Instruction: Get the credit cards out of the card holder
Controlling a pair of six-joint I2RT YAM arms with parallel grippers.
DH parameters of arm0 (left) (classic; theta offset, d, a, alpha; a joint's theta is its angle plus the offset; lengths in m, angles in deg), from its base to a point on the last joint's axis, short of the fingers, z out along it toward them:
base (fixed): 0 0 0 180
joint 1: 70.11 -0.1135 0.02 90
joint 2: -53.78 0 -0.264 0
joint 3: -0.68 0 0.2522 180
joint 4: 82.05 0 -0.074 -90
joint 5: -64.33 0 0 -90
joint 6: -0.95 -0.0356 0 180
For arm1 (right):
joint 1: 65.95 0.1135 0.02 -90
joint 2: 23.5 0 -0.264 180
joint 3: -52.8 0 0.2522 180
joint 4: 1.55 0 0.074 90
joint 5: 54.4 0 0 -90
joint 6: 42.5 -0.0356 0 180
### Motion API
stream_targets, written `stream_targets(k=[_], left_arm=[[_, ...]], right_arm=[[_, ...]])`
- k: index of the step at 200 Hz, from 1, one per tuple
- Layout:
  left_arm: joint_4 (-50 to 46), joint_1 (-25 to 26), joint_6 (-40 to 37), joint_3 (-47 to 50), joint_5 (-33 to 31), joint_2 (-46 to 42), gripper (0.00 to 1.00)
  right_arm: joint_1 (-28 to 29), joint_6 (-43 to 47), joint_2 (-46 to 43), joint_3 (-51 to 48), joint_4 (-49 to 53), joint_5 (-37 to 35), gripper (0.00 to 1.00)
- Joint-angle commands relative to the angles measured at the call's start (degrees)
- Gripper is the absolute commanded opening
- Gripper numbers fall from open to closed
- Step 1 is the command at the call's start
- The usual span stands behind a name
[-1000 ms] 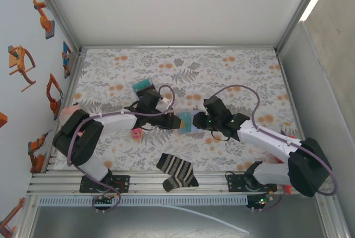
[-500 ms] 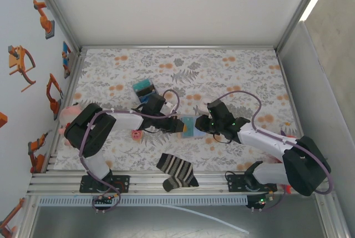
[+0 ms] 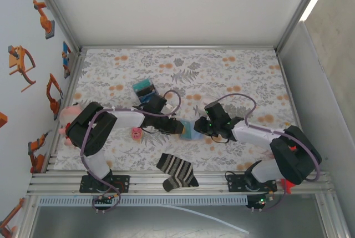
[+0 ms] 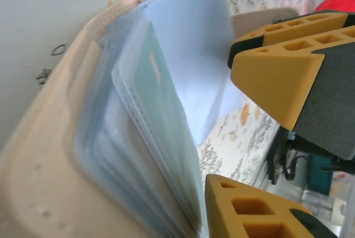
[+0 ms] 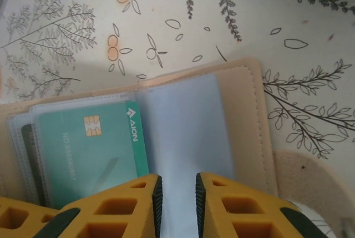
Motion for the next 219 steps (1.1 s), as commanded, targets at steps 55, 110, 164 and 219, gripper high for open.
stream_targets(k=[55, 110, 164, 219], left_arm=[[-13.5, 0.5, -5.0, -3.0, -16.8, -8.2, 0.48], [-15.8, 4.1, -5.0, -1.4, -31.0, -14.0, 0.49], [-15.8, 7.2, -4.2, -0.8, -37.4, -14.2, 0.55], [-12.9, 8.6, -2.3, 0.4, -39.3, -13.1, 0.54]], right_arm=[[-0.9, -1.5, 1.5, -1.7, -2.6, 0.9, 0.19], [-1.3, -1.4, 2.4, -2.7, -2.8, 1.0, 0.18], [-2.3, 0.3, 2.0, -2.2, -0.9, 1.2, 0.18], [-3.7, 1.0, -0.7, -2.5, 0.3, 2.5, 0.18]])
